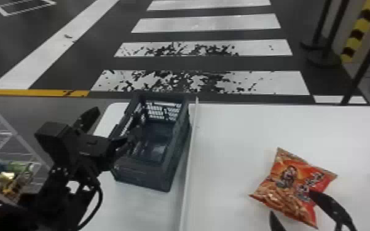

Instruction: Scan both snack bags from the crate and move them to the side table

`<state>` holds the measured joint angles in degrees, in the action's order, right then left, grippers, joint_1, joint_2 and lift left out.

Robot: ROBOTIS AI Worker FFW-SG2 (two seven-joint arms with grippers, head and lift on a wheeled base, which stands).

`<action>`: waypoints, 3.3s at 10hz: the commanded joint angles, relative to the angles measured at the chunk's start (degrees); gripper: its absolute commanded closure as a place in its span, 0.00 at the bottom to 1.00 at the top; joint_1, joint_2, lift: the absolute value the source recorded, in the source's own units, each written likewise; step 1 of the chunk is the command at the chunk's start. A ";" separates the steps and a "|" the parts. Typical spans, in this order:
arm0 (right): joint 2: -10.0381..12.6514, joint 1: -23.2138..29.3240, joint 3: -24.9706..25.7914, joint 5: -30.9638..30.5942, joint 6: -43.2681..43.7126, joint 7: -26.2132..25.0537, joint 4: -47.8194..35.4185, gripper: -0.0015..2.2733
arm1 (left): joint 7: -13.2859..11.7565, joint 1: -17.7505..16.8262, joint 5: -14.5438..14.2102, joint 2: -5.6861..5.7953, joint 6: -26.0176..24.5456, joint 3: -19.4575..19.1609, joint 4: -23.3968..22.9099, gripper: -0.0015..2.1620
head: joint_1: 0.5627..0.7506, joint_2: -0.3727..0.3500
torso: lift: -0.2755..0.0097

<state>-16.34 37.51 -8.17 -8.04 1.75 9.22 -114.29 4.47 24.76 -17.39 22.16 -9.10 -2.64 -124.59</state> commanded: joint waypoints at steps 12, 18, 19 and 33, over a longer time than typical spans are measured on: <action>-9.33 -5.95 -13.10 -12.79 -15.95 -4.65 0.56 0.06 | -0.95 0.12 -0.27 -0.80 -0.18 0.97 -0.04 0.02 | 0.70 0.81 | 0.63; -12.40 -10.88 -19.25 -20.35 -27.20 -10.98 -0.05 0.06 | -1.75 0.12 -0.27 -0.71 -0.18 1.41 0.05 0.02 | 0.70 0.73 | 0.63; -13.11 -12.19 -20.83 -20.97 -28.96 -12.03 0.30 0.06 | -1.75 0.12 -0.27 -0.62 -0.18 1.41 0.05 0.02 | 0.70 0.72 | 0.63; -14.86 -22.92 -34.89 -31.08 -38.28 -22.67 8.91 0.52 | -3.15 0.64 -0.45 -0.54 -0.18 1.76 0.57 0.03 | 0.70 0.69 | 0.63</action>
<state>-31.05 14.65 -42.96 -38.97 -36.44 -13.47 -105.39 1.31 25.36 -17.84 21.68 -9.29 -0.91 -124.01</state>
